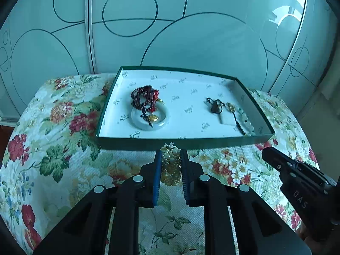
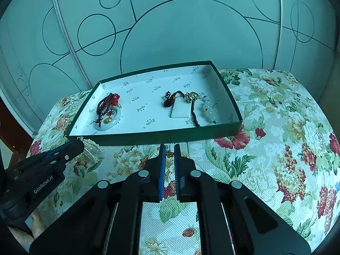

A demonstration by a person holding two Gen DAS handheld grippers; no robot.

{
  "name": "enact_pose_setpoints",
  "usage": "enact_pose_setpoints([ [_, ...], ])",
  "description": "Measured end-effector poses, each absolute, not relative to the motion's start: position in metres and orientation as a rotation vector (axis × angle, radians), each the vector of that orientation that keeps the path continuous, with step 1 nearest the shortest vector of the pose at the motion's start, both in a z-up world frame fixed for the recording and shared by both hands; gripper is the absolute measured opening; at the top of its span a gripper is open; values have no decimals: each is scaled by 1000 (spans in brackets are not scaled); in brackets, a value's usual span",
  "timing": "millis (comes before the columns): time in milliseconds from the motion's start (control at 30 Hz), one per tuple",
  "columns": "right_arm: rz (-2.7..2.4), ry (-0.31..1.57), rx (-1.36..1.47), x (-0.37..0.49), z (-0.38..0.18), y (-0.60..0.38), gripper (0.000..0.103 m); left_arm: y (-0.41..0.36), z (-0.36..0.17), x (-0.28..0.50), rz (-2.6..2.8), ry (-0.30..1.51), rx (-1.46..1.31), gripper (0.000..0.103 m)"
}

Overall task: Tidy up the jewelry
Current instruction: 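Grasp the pearl cluster necklace with the left gripper and lift it, then carry the pearl necklace into the box and open the left gripper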

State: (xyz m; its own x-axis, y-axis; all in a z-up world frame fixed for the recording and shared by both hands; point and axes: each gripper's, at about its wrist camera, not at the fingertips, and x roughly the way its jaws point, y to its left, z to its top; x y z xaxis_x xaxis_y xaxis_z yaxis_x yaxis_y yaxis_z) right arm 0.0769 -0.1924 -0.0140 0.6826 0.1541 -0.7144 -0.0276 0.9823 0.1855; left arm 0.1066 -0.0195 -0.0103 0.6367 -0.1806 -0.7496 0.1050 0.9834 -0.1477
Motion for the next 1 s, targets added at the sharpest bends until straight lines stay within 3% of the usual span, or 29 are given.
enact_pose_setpoints([
  [1000, 127, 737, 129, 109, 21, -183, 8, -17, 33, 150, -145, 748, -53, 18],
])
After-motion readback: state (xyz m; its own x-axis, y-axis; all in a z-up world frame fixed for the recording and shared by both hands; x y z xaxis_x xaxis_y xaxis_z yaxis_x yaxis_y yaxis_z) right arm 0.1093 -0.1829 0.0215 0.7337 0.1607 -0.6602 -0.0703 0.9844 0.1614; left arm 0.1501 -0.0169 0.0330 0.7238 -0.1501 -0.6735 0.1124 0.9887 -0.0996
